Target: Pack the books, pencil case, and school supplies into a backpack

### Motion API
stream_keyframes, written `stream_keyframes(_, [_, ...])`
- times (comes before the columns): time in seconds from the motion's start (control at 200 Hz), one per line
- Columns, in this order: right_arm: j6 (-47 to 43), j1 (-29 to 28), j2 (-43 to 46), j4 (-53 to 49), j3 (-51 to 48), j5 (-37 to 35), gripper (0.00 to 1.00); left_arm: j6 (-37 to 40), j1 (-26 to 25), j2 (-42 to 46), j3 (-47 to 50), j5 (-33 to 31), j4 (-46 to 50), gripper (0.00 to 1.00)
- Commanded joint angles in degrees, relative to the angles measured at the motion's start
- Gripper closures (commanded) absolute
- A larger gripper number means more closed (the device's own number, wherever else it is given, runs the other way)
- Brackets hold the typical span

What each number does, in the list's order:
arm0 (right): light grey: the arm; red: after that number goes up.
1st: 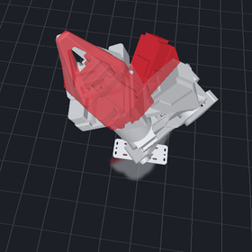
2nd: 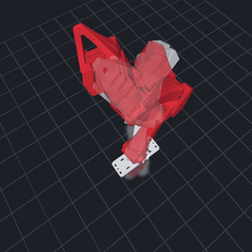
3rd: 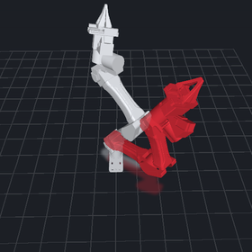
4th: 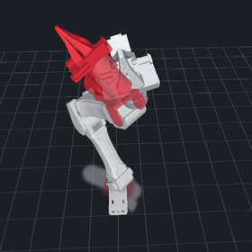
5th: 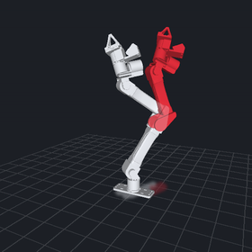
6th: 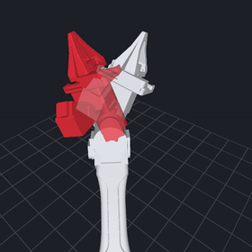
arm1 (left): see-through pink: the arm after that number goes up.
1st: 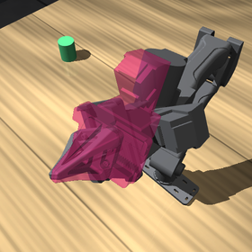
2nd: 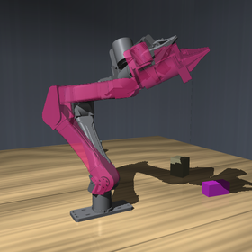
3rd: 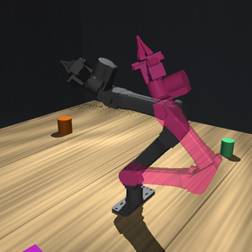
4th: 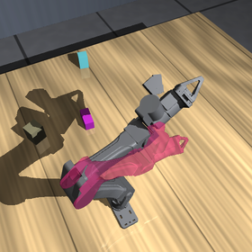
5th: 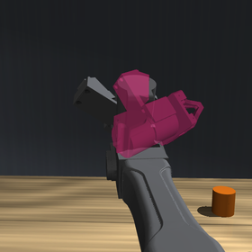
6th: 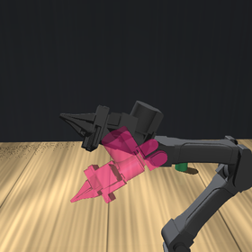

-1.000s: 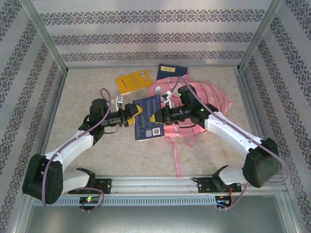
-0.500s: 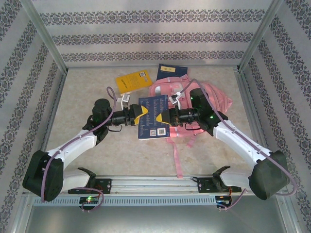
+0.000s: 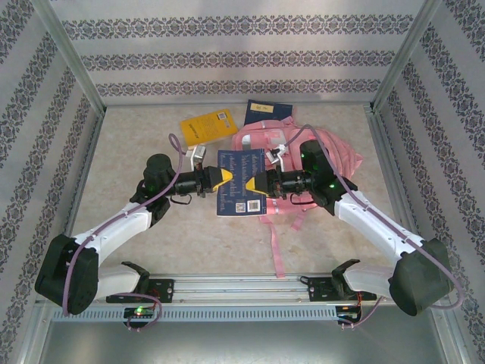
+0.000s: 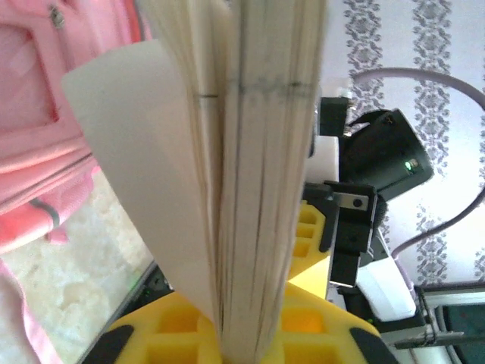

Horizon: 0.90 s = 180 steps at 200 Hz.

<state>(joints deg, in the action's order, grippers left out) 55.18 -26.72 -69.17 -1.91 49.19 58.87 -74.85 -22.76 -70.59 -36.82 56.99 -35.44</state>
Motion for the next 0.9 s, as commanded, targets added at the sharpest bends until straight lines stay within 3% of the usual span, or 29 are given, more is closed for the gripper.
stream_keyframes(0.0, [-2.2,0.8,0.7,1.3,0.0,-0.7,0.98,-1.8,-1.6,-0.1,-1.6,3.5,-7.9,1.0])
stream_keyframes(0.025, [-2.5,0.9,1.0,0.8,0.0,-1.8,0.93,-2.1,-1.6,-0.1,-1.8,3.2,-8.3,1.0])
stream_keyframes(0.085, [-2.6,1.1,2.3,0.2,-0.4,-5.4,0.68,-2.0,-1.5,0.2,-2.1,1.1,-8.2,1.0])
stream_keyframes(0.14, [-1.6,1.1,4.1,1.5,-1.5,-9.7,0.54,-1.0,-1.5,0.7,-2.9,-2.2,-6.0,1.0])
stream_keyframes(0.26, [6.0,0.0,8.9,11.8,-7.2,-20.5,0.47,0.7,-1.4,1.9,-3.7,-13.5,-4.0,1.0])
stream_keyframes(0.345, [11.4,-2.6,11.0,25.6,-12.3,-28.2,0.44,0.1,-1.8,2.6,-3.4,-23.0,-6.9,1.0])
stream_keyframes(0.405, [12.4,-6.6,12.1,36.0,-15.7,-38.1,0.34,-0.8,-2.2,2.4,-3.1,-28.4,-9.5,1.0])
stream_keyframes(0.49, [7.7,-12.9,13.0,37.1,-15.9,-52.1,0.23,-1.4,-2.9,1.5,-3.9,-32.3,-12.2,1.0])
stream_keyframes(0.689, [13.9,-15.0,4.4,47.4,-13.3,-55.6,0.25,-3.8,-4.8,-1.3,-6.1,-35.5,-16.1,1.0])
stream_keyframes(0.894, [14.9,-15.5,-0.7,50.5,-10.4,-57.4,0.49,-5.0,-6.1,-2.6,-5.7,-37.3,-17.9,1.0])
